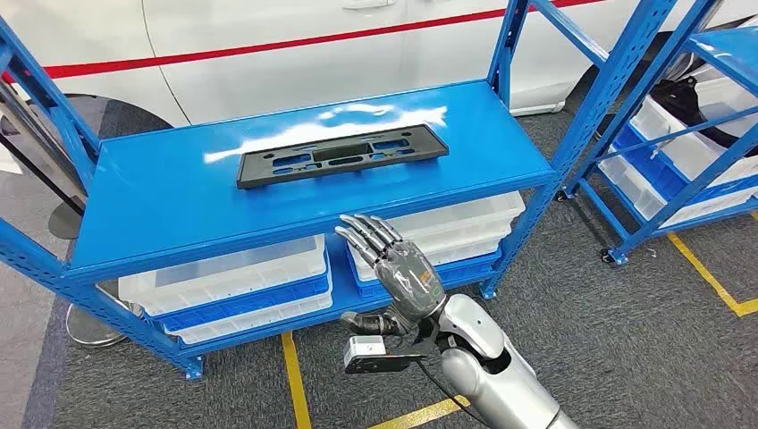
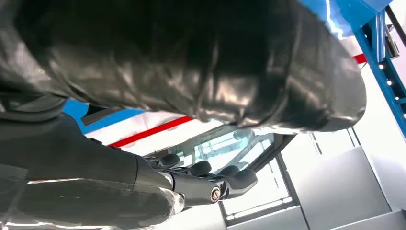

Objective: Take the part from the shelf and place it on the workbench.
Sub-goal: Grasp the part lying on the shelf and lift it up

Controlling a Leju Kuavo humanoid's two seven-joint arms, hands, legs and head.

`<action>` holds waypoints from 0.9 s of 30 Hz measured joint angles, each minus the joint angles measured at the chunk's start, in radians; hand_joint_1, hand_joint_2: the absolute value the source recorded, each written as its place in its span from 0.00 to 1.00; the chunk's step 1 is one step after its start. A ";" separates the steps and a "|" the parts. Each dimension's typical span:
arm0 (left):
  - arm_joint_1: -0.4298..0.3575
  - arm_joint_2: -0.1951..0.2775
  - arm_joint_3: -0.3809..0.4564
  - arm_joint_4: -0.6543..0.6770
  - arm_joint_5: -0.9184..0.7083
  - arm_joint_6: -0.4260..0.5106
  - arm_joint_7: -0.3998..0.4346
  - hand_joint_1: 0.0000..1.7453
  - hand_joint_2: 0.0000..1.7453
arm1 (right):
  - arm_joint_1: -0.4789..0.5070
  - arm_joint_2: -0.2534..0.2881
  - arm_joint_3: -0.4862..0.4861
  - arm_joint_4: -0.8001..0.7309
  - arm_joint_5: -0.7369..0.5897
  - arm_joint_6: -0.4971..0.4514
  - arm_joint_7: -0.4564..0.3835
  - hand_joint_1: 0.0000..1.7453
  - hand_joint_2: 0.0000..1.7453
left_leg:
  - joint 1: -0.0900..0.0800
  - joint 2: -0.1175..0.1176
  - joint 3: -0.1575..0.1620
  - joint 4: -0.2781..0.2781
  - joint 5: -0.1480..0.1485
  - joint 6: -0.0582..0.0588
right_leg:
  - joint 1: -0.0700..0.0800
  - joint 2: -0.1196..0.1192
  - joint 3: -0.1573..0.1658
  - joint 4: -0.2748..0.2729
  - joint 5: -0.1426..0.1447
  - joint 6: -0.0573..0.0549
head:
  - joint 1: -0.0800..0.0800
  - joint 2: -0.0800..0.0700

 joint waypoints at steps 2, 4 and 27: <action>0.000 0.000 0.000 0.000 0.000 -0.006 -0.003 0.00 0.00 | -0.003 0.000 0.002 0.003 0.000 0.000 0.000 0.00 0.00 | 0.000 0.000 0.000 0.000 0.000 0.000 | 0.000 0.000 0.000 0.000 0.000 0.000 | 0.000 0.000; 0.000 0.000 0.000 0.001 0.000 -0.018 -0.017 0.00 0.00 | -0.012 -0.001 0.006 0.009 0.003 0.002 0.002 0.00 0.00 | 0.000 0.000 0.000 0.000 0.000 0.000 | 0.000 0.000 0.000 0.000 0.000 0.000 | 0.000 0.000; -0.004 0.000 -0.014 0.003 0.000 -0.029 -0.033 0.00 0.00 | -0.047 -0.014 0.025 0.000 0.001 0.037 0.021 0.00 0.00 | 0.000 0.000 0.000 0.000 0.000 0.000 | 0.000 0.000 0.000 0.000 0.000 0.000 | 0.000 0.000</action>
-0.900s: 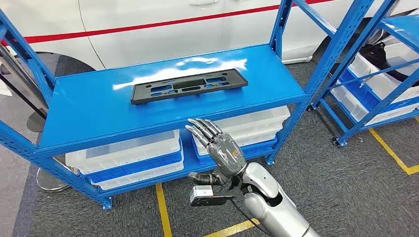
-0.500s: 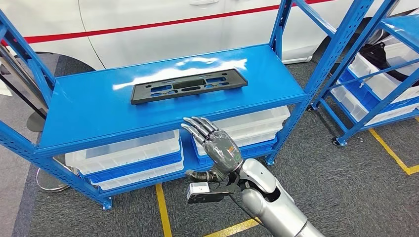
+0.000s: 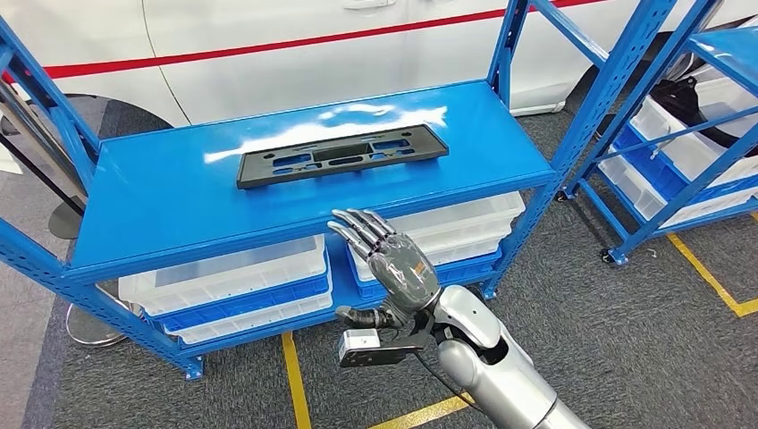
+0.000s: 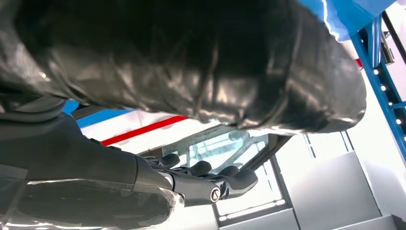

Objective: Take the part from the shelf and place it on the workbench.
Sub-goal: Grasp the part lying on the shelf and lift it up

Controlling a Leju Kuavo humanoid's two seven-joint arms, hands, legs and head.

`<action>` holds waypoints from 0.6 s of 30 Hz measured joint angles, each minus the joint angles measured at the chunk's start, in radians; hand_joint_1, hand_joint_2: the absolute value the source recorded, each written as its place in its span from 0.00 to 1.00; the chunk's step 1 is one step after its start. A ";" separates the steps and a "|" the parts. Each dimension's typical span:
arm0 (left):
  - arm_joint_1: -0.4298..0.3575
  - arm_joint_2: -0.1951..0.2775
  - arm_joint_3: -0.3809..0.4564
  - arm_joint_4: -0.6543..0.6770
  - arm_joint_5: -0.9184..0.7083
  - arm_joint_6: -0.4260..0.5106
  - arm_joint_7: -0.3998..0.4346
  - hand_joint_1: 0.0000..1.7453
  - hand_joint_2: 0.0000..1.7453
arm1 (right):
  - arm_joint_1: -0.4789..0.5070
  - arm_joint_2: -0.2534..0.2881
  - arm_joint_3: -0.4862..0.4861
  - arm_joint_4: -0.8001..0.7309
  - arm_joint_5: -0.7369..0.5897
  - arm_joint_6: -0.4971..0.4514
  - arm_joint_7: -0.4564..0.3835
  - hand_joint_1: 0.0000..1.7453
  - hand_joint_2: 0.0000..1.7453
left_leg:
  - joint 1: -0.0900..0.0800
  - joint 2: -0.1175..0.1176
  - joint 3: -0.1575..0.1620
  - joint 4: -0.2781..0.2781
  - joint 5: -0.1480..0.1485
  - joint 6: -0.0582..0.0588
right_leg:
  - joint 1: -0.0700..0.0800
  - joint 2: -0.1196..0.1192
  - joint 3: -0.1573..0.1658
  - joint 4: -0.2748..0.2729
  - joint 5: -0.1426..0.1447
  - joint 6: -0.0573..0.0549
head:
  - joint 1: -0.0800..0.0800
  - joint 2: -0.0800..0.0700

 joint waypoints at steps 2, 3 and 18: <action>0.000 0.000 -0.003 0.000 0.000 0.000 0.001 0.00 0.00 | 0.000 0.000 0.000 -0.002 0.000 0.000 0.000 0.00 0.00 | 0.000 0.000 0.000 0.000 0.000 0.000 | 0.000 0.000 0.000 0.000 0.000 0.000 | 0.000 0.000; 0.000 0.000 -0.004 0.000 0.000 0.000 0.002 0.00 0.00 | 0.001 0.000 0.000 -0.003 -0.001 0.001 0.000 0.00 0.00 | 0.000 0.000 0.000 0.000 0.000 0.000 | 0.000 0.000 0.000 0.000 0.000 0.000 | 0.000 0.000; -0.004 0.003 -0.009 0.001 -0.001 0.001 0.004 0.00 0.00 | 0.004 -0.002 0.000 -0.014 -0.002 0.012 0.002 0.00 0.00 | 0.010 0.003 0.021 -0.038 0.004 0.024 | -0.011 -0.002 -0.150 0.236 -0.083 0.024 | 0.000 0.000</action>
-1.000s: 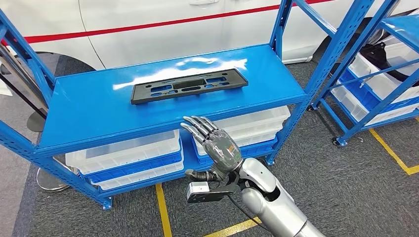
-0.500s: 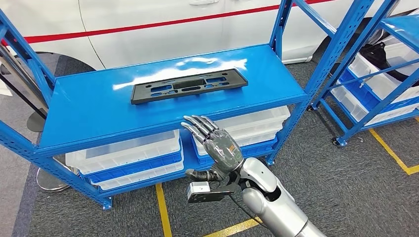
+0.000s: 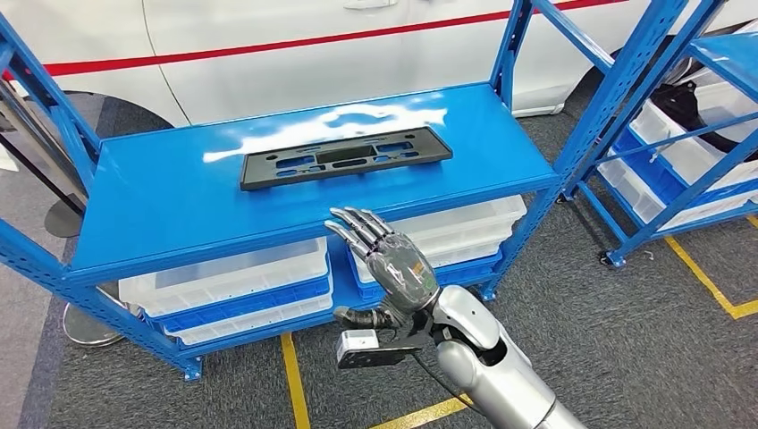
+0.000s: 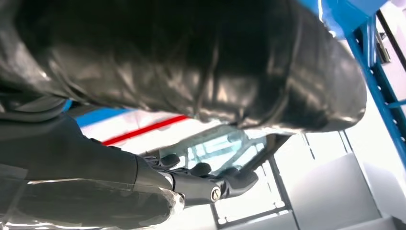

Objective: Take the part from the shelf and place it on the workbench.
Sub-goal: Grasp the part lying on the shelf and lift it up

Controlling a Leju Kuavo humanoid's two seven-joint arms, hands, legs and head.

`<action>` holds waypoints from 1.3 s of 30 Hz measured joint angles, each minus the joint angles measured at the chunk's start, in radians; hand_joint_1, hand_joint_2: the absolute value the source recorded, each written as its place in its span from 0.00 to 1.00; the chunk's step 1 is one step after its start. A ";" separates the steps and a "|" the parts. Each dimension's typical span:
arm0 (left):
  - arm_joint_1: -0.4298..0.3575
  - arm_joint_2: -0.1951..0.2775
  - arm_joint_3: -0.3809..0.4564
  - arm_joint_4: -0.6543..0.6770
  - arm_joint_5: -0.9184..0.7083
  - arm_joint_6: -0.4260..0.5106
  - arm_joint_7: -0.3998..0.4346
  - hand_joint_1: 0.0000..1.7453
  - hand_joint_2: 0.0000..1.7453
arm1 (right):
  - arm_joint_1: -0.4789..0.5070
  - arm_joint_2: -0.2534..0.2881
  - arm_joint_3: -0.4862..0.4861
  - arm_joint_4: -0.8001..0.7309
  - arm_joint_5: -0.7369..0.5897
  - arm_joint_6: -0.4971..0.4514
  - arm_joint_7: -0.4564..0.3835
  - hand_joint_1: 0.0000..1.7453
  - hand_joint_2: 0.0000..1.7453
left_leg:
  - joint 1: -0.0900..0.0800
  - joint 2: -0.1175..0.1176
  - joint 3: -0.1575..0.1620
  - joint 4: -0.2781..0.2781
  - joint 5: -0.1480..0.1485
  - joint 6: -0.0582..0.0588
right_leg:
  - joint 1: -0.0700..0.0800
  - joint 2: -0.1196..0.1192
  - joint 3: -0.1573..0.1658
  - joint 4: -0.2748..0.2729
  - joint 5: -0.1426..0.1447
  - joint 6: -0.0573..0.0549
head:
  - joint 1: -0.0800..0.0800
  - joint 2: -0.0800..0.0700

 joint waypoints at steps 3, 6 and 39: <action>0.001 0.000 0.000 0.000 0.000 0.002 0.000 0.00 0.00 | 0.006 -0.001 0.000 0.000 0.000 0.003 0.000 0.00 0.00 | 0.003 -0.003 0.012 0.004 -0.012 -0.006 | -0.011 0.000 -0.069 0.027 0.070 0.009 | 0.000 0.000; 0.002 0.001 0.000 0.000 0.000 0.003 0.001 0.00 0.00 | 0.006 -0.004 0.000 0.001 0.000 0.004 0.001 0.00 0.00 | 0.006 -0.007 0.023 0.018 -0.034 -0.025 | -0.014 0.000 -0.033 -0.139 0.192 0.009 | 0.000 0.000; -0.002 0.001 -0.001 0.001 -0.011 0.005 0.008 0.00 0.00 | 0.006 -0.007 0.002 -0.008 0.002 0.009 0.012 0.00 0.00 | 0.002 -0.004 0.008 0.020 -0.030 -0.031 | 0.009 -0.001 -0.050 -0.184 0.222 -0.019 | 0.000 0.000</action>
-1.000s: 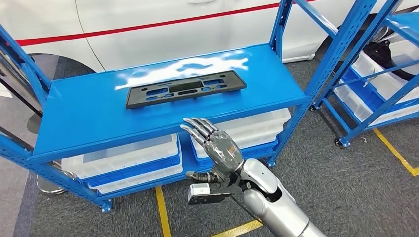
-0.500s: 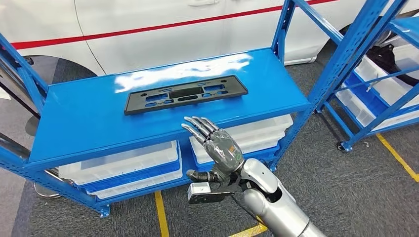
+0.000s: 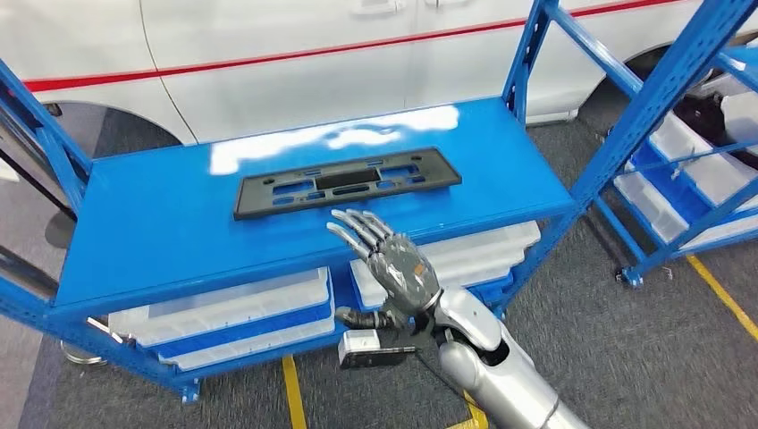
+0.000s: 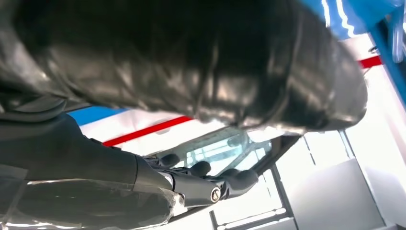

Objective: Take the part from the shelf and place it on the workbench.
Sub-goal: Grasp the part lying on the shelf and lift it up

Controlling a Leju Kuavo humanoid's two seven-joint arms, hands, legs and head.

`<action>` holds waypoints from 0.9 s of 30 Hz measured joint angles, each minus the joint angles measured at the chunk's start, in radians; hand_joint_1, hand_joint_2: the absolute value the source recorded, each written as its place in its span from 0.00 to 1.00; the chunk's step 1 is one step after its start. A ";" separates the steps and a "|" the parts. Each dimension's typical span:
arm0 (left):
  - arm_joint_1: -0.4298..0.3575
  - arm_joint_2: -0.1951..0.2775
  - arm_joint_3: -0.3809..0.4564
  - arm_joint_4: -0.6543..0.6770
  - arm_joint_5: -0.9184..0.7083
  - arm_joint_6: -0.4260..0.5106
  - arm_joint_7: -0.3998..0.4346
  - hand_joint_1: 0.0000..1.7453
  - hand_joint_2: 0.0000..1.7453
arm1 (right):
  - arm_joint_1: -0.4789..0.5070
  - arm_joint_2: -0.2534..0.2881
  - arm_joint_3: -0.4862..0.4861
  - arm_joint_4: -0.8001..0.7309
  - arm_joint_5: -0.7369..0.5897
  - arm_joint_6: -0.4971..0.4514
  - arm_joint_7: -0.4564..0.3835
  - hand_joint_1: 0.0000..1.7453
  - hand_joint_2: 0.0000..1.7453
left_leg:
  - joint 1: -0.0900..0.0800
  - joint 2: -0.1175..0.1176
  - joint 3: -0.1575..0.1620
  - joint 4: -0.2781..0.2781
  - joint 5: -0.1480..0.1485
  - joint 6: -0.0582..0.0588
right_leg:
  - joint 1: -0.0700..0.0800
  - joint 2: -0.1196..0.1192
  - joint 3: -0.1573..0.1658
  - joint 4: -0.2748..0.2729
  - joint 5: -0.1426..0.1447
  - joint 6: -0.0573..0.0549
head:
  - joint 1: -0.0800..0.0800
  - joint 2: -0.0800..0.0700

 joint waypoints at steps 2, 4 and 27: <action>-0.002 0.001 0.000 0.000 -0.004 0.000 0.000 0.00 0.00 | -0.002 0.000 0.000 -0.001 0.001 0.000 0.000 0.00 0.00 | -0.001 0.001 0.003 0.001 -0.006 -0.010 | -0.006 0.002 0.007 -0.009 -0.002 -0.008 | 0.000 0.000; -0.003 0.002 0.000 0.000 -0.011 0.000 0.000 0.00 0.00 | -0.011 0.002 0.002 -0.002 0.003 0.001 -0.001 0.00 0.00 | -0.001 0.003 -0.019 0.053 -0.034 -0.021 | -0.014 0.001 0.021 -0.020 -0.004 -0.019 | -0.001 0.000; -0.003 0.005 0.000 0.000 -0.041 -0.008 0.002 0.00 0.00 | -0.192 0.012 0.026 0.117 0.017 0.033 0.016 0.00 0.25 | -0.006 -0.004 -0.010 0.002 0.013 0.025 | -0.005 -0.002 -0.070 0.131 -0.020 0.003 | -0.001 0.000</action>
